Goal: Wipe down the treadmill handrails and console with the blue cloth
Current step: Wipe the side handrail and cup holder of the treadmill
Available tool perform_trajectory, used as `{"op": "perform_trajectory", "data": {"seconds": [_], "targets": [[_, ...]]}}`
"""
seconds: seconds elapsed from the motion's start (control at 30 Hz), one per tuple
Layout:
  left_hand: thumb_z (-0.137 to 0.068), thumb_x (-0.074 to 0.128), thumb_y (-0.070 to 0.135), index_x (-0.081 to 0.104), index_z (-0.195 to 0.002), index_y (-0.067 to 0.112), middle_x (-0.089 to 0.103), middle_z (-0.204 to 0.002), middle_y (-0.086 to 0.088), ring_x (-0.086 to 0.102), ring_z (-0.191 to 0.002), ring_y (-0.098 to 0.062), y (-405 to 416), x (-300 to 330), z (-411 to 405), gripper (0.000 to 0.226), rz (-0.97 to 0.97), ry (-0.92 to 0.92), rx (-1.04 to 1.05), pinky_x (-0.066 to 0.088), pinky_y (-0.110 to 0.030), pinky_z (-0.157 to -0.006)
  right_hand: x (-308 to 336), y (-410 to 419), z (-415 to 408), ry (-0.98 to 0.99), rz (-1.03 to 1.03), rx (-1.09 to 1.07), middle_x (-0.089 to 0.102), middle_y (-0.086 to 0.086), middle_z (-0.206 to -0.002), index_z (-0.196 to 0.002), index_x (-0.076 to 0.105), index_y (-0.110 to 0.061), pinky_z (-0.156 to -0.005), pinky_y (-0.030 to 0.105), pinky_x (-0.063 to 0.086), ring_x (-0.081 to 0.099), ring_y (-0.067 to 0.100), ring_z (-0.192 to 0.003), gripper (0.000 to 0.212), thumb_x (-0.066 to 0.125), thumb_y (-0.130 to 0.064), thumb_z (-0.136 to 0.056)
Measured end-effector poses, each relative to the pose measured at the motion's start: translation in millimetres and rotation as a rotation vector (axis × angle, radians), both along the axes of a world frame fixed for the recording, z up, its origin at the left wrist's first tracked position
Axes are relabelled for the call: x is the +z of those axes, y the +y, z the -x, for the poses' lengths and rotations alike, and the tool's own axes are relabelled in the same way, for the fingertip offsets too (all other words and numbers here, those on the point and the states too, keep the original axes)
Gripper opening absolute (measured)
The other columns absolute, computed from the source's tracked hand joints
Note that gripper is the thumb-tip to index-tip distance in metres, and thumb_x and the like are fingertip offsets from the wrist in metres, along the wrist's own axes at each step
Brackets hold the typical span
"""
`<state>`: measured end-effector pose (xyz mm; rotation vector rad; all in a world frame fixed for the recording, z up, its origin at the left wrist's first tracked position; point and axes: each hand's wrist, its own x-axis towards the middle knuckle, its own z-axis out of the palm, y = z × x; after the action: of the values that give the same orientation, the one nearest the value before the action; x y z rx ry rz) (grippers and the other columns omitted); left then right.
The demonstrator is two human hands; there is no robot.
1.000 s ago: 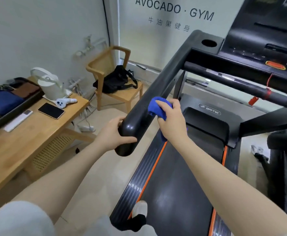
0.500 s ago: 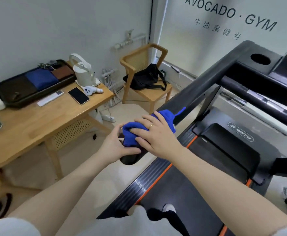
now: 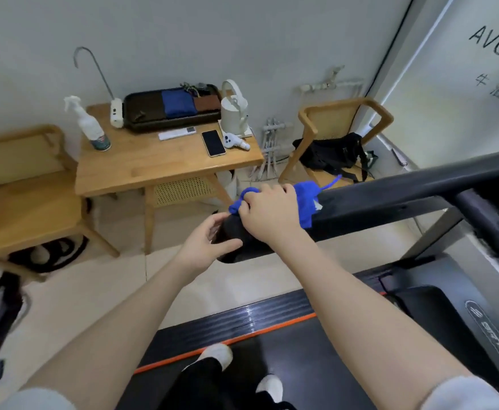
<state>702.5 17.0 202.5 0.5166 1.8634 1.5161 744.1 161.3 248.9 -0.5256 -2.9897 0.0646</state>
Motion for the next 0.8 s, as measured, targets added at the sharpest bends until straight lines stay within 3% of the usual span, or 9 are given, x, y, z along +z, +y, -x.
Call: {"op": "perform_trajectory", "data": {"seconds": [0.1,0.23,0.3,0.4,0.5,0.6,0.73,0.8], "targets": [[-0.064,0.074,0.016,0.054,-0.100,0.028,0.065,-0.102,0.006,0.060,-0.097,-0.007,0.2,3.3,-2.3,0.043,0.026,-0.008,0.056,0.048,-0.023,-0.086,-6.0,-23.5,-1.7,0.078,-0.018,0.171,0.060,0.005,-0.102,-0.101,0.066,-0.018,-0.086,0.038,0.031,0.052,0.029,-0.096,0.037,0.033,-0.034,-0.096],[-0.076,0.072,0.003,0.052,-0.113,0.014,0.063,-0.106,0.001,0.059,-0.099,-0.009,1.3,5.6,-5.9,0.044,0.037,0.018,0.072,0.048,-0.015,-0.082,-2.4,-3.2,0.6,0.055,0.068,0.272,0.060,0.003,-0.098,-0.102,0.067,-0.025,-0.078,0.035,0.031,0.055,0.027,-0.095,0.035,0.035,-0.037,-0.094],[-0.077,0.070,0.000,0.050,-0.117,0.012,0.061,-0.111,0.002,0.057,-0.105,-0.010,1.5,5.8,-4.2,0.046,0.045,0.023,0.060,0.046,-0.015,-0.089,0.3,16.2,1.2,0.056,0.074,0.262,0.062,0.004,-0.096,-0.100,0.066,-0.023,-0.070,0.032,0.029,0.058,0.027,-0.093,0.034,0.036,-0.038,-0.094],[-0.074,0.075,0.008,0.052,-0.116,0.018,0.059,-0.119,0.003,0.055,-0.114,-0.010,-0.3,7.2,4.7,0.049,0.121,0.076,-0.002,0.040,-0.026,-0.103,0.3,51.0,-6.7,0.076,-0.021,0.105,0.063,0.006,-0.090,-0.095,0.064,-0.019,-0.066,0.031,0.029,0.059,0.029,-0.086,0.034,0.036,-0.039,-0.093],[-0.073,0.076,0.019,0.050,-0.125,0.024,0.056,-0.125,0.007,0.051,-0.116,-0.009,-0.2,14.7,14.5,0.058,0.227,0.208,-0.125,0.037,-0.025,-0.099,0.0,69.8,-13.5,0.077,-0.083,-0.132,0.056,0.004,-0.078,-0.089,0.066,-0.017,-0.068,0.032,0.027,0.053,0.027,-0.077,0.034,0.038,-0.037,-0.091],[-0.074,0.076,0.022,0.050,-0.126,0.026,0.056,-0.121,0.007,0.049,-0.110,-0.007,1.4,21.3,21.4,0.058,0.265,0.283,-0.219,0.034,-0.021,-0.090,1.6,50.8,-10.0,0.060,-0.024,-0.225,0.063,0.006,-0.082,-0.083,0.067,-0.016,-0.074,0.034,0.029,0.053,0.027,-0.080,0.033,0.039,-0.032,-0.090],[-0.071,0.078,0.021,0.051,-0.115,0.024,0.060,-0.111,0.003,0.053,-0.102,-0.010,2.2,19.4,31.7,0.051,0.261,0.316,-0.292,0.042,-0.015,-0.083,-12.4,-15.2,-12.3,0.297,0.012,-0.228,0.067,0.006,-0.079,-0.079,0.072,-0.016,-0.080,0.039,0.034,0.058,0.031,-0.084,0.049,0.028,-0.034,-0.087],[-0.072,0.076,0.017,0.051,-0.109,0.020,0.061,-0.098,0.008,0.055,-0.094,-0.011,3.1,18.5,36.7,0.045,0.238,0.357,-0.325,0.040,-0.011,-0.072,-24.2,-46.8,-15.8,0.370,0.054,-0.254,0.070,0.006,-0.095,-0.087,0.073,-0.019,-0.092,0.043,0.031,0.058,0.030,-0.099,0.042,0.033,-0.032,-0.089]]}}
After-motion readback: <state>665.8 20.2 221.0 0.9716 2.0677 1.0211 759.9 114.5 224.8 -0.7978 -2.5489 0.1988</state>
